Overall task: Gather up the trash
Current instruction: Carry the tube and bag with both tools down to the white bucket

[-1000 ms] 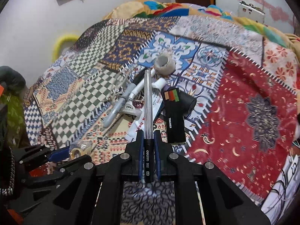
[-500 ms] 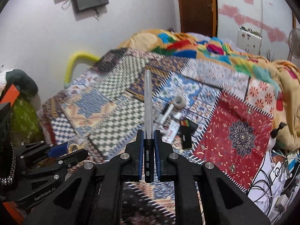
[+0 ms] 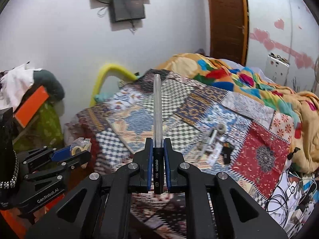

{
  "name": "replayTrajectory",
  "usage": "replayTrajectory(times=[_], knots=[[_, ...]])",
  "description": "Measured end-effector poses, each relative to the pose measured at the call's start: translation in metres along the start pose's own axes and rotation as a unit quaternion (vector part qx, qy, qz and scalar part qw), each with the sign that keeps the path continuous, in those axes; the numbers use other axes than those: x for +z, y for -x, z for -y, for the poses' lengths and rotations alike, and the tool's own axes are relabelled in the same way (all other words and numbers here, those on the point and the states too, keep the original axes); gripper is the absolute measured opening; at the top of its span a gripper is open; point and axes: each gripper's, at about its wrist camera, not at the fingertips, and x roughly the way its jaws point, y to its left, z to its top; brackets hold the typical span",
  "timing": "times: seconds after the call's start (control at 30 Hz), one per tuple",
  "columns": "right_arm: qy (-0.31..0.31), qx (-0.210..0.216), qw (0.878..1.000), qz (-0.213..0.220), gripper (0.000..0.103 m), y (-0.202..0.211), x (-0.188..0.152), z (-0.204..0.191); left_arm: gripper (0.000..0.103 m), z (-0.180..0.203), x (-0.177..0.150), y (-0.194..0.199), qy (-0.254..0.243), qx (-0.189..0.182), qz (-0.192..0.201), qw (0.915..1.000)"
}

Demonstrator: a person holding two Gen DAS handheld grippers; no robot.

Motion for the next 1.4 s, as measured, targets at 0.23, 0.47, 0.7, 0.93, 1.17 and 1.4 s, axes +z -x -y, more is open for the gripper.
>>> replayTrajectory(times=[0.23, 0.47, 0.7, 0.93, 1.17, 1.4], knots=[[0.032, 0.045, 0.998, 0.005, 0.010, 0.005, -0.002, -0.067, 0.027, -0.054, -0.022, 0.049, 0.021, 0.050, 0.012, 0.9984], [0.063, 0.099, 0.993, -0.014, 0.010, -0.013, -0.011, -0.133, 0.027, -0.121, -0.051, 0.083, 0.055, 0.108, 0.006, 0.9926], [0.107, 0.145, 0.982, -0.063, 0.010, -0.054, -0.030, -0.196, 0.027, -0.179, -0.087, 0.083, 0.100, 0.143, -0.026, 0.9844], [0.137, 0.171, 0.965, -0.145, 0.010, -0.119, -0.062, -0.239, 0.027, -0.232, -0.135, 0.040, 0.153, 0.150, -0.098, 0.9718], [0.157, 0.172, 0.939, -0.252, 0.010, -0.206, -0.103, -0.261, 0.027, -0.275, -0.188, -0.030, 0.204, 0.139, -0.187, 0.9509], [0.177, 0.173, 0.908, -0.337, 0.010, -0.279, -0.145, -0.273, 0.027, -0.310, -0.239, -0.096, 0.255, 0.119, -0.264, 0.9225]])
